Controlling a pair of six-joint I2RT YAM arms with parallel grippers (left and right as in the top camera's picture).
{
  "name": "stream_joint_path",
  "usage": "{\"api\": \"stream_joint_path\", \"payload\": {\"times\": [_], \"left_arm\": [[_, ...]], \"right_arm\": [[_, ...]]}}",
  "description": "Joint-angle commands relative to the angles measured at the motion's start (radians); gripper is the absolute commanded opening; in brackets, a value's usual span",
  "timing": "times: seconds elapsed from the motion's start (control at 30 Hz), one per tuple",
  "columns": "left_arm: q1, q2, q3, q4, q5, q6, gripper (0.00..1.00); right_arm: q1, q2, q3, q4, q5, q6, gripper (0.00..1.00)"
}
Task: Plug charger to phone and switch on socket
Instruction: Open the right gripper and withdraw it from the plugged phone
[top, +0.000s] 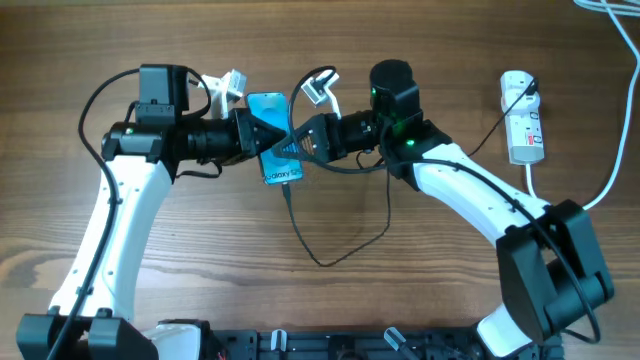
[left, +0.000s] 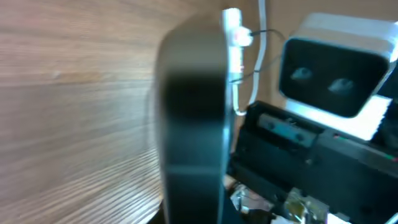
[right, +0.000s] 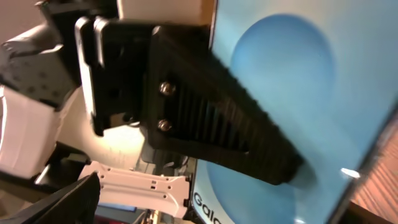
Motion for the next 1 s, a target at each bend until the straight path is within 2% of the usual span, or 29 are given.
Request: {"api": "stream_joint_path", "payload": {"times": [0.0,0.2,0.27,0.6,0.87,0.9,0.97], "left_arm": [[0.015,0.013,-0.031,-0.056,-0.370,0.017,0.04],[0.016,0.013,-0.196,-0.002,-0.396,0.017,0.04],[0.015,0.013,-0.230,0.005,-0.451,0.016,0.04],[0.016,0.013,-0.239,0.033,-0.450,0.008,0.04],[0.016,0.013,-0.239,0.084,-0.362,0.005,0.04],[0.016,0.011,-0.239,0.093,-0.344,0.005,0.04],[0.032,0.004,-0.211,0.101,-0.295,0.005,0.04]], "right_arm": [[-0.013,-0.032,0.024,0.039,-0.027,-0.020,1.00],[-0.013,-0.032,0.024,0.039,-0.027,-0.020,1.00],[-0.013,-0.032,0.024,0.039,-0.027,-0.019,1.00],[-0.013,-0.032,0.024,0.039,-0.027,-0.020,1.00],[-0.013,-0.032,0.024,0.039,-0.027,-0.020,1.00],[-0.013,-0.032,0.024,0.040,-0.019,-0.011,1.00],[-0.013,-0.032,0.024,0.041,0.082,0.166,1.00]]}}
